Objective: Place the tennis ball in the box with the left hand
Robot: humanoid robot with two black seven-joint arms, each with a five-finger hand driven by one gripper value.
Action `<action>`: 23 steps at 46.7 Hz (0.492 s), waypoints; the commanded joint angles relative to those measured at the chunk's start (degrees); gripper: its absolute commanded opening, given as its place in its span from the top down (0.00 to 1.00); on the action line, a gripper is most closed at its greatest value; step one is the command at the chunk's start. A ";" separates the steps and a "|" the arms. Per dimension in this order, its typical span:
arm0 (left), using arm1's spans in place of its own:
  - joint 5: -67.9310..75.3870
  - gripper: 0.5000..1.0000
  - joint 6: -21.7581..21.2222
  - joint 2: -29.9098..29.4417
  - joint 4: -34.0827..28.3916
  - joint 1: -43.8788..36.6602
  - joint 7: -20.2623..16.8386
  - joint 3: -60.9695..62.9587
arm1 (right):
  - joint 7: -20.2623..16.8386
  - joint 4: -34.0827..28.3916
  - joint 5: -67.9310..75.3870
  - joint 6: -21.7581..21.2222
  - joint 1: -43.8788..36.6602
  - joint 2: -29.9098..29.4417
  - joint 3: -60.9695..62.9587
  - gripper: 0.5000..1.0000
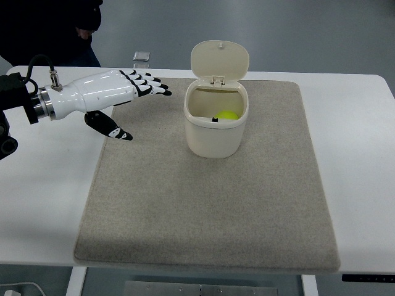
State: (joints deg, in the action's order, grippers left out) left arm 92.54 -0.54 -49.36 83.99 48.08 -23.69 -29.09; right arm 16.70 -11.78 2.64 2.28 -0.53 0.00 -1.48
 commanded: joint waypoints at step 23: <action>-50.51 0.01 14.59 0.32 -12.00 -1.68 0.75 -0.53 | 0.00 0.00 0.00 0.00 0.00 0.00 -0.01 0.12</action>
State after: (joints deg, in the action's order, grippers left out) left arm 48.69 9.39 -49.04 74.65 46.26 -23.15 -29.42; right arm 16.70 -11.78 2.64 2.28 -0.53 0.00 -1.49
